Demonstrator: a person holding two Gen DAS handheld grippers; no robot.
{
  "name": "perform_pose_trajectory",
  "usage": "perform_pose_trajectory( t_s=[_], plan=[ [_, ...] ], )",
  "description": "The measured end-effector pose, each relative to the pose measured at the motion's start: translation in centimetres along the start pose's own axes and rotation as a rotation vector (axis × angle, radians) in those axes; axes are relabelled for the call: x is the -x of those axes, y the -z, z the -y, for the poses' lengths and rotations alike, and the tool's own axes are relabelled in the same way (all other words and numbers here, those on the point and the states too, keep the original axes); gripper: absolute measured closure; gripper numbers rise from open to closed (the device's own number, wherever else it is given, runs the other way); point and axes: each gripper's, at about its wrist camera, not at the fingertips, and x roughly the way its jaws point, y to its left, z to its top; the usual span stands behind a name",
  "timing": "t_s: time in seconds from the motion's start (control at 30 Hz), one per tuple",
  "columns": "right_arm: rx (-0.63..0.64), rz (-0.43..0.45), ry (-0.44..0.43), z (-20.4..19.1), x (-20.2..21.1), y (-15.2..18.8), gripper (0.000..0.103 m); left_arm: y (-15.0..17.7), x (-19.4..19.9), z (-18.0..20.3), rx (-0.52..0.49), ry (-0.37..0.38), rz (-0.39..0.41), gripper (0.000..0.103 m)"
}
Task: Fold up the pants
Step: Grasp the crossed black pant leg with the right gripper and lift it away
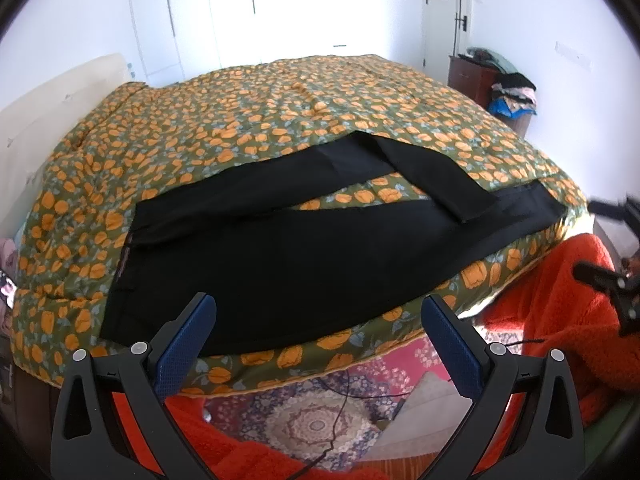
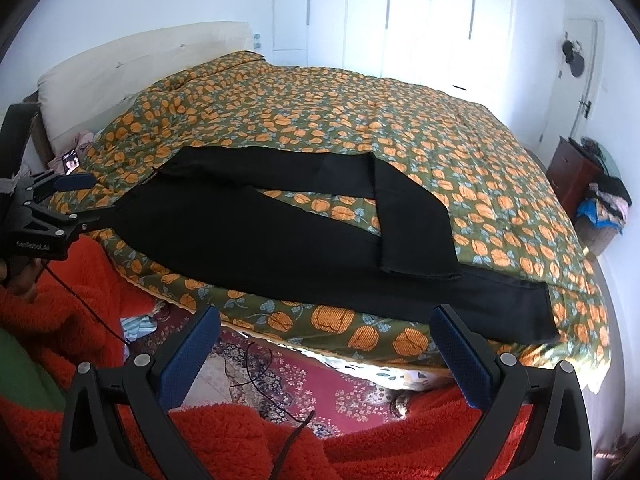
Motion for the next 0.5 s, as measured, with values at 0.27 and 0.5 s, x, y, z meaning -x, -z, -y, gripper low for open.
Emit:
perform_pose_trajectory(
  t_s=[0.27,0.5],
  plan=[
    [0.462,0.009,0.253,3.9,-8.8,-1.1,0.001,-0.5,0.2,0.4,0.002,-0.007,0.0,0.001],
    [0.347,-0.172,0.05,8.2,-19.9,-1.0,0.017,-0.8,-0.2,-0.6,0.055,-0.027,-0.02,0.001]
  ],
)
